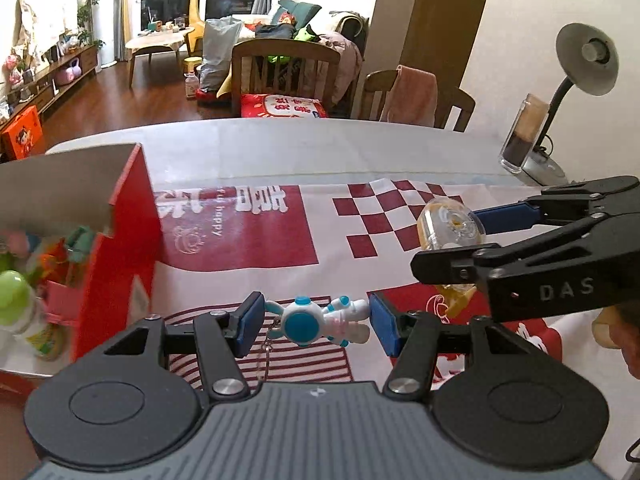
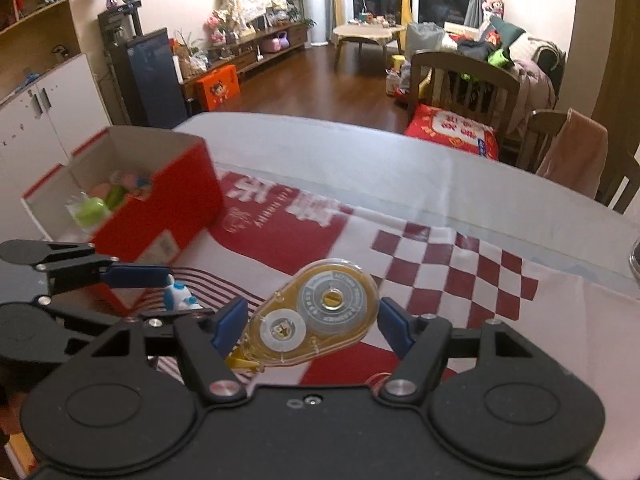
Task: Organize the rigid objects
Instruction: 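Lift the astronaut keychain and correction tape and carry them into the box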
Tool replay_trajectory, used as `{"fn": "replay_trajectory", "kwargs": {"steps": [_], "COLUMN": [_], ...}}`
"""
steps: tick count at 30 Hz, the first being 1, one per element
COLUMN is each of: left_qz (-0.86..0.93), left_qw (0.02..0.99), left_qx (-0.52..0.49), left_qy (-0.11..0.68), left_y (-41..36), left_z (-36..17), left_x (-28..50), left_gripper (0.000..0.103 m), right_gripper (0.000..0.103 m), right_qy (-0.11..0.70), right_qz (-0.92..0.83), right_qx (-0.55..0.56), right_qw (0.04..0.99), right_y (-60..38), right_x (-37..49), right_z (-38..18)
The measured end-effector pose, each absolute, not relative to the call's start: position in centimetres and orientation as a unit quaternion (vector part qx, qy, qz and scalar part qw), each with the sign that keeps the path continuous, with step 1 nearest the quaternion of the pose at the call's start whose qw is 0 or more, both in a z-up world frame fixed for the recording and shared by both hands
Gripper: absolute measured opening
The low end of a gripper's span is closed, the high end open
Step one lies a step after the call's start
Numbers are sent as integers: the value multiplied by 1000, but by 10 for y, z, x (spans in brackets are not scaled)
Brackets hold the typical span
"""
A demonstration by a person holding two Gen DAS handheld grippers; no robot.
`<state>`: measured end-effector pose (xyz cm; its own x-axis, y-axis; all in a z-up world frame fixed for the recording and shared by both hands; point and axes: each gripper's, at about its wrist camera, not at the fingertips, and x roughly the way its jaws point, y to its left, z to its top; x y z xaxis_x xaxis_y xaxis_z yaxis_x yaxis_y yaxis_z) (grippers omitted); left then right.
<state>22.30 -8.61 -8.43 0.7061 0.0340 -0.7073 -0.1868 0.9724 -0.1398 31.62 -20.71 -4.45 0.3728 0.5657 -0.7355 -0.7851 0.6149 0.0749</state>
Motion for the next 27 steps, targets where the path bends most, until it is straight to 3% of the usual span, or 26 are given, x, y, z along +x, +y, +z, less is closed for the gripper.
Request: {"fn": "replay_trajectory", "kwargs": {"steps": [15, 27], "left_qz": [43, 62], "left_qw": [929, 929], "left_qx": [-98, -96], "left_qy": [353, 351], "left_y": [-20, 68], "left_z": [-20, 2], "left_x": [170, 141], "left_gripper": [57, 57], "right_gripper": [70, 70], "right_qy": [346, 334], "right_qz": [398, 404], "right_qx": [-145, -146], "right_qw": [837, 839], "right_y": [-162, -90], "right_x": [261, 234], "right_z": [5, 19]}}
